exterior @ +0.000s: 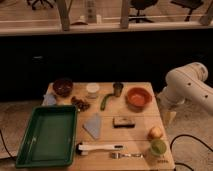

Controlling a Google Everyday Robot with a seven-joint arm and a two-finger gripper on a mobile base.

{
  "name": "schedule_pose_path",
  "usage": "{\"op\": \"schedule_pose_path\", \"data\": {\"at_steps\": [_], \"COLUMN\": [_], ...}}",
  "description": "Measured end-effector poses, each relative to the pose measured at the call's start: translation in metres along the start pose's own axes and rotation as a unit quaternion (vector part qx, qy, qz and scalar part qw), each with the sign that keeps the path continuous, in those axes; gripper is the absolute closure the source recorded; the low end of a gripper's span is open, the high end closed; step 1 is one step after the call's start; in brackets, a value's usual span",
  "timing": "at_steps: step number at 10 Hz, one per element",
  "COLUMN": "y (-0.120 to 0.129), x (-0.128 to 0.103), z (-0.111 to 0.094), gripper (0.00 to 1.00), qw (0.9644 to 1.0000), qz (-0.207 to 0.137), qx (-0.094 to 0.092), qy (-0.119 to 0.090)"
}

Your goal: Place eraser in tray

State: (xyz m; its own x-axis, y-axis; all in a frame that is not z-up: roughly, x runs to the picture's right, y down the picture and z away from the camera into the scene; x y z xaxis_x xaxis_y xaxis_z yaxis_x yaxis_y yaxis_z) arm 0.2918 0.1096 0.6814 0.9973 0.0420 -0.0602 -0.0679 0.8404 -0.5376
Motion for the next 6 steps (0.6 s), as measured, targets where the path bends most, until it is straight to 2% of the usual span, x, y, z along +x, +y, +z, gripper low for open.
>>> {"op": "schedule_pose_path", "data": {"at_steps": [5, 6], "y": [0.0016, 0.0059], "x": [-0.0003, -0.0081], "z": [0.0007, 0.0026], "gripper": [0.2, 0.2], "qw": [1.0, 0.9997], "qz": [-0.003, -0.022], "qx": [-0.001, -0.002], "qy": [0.003, 0.012]}}
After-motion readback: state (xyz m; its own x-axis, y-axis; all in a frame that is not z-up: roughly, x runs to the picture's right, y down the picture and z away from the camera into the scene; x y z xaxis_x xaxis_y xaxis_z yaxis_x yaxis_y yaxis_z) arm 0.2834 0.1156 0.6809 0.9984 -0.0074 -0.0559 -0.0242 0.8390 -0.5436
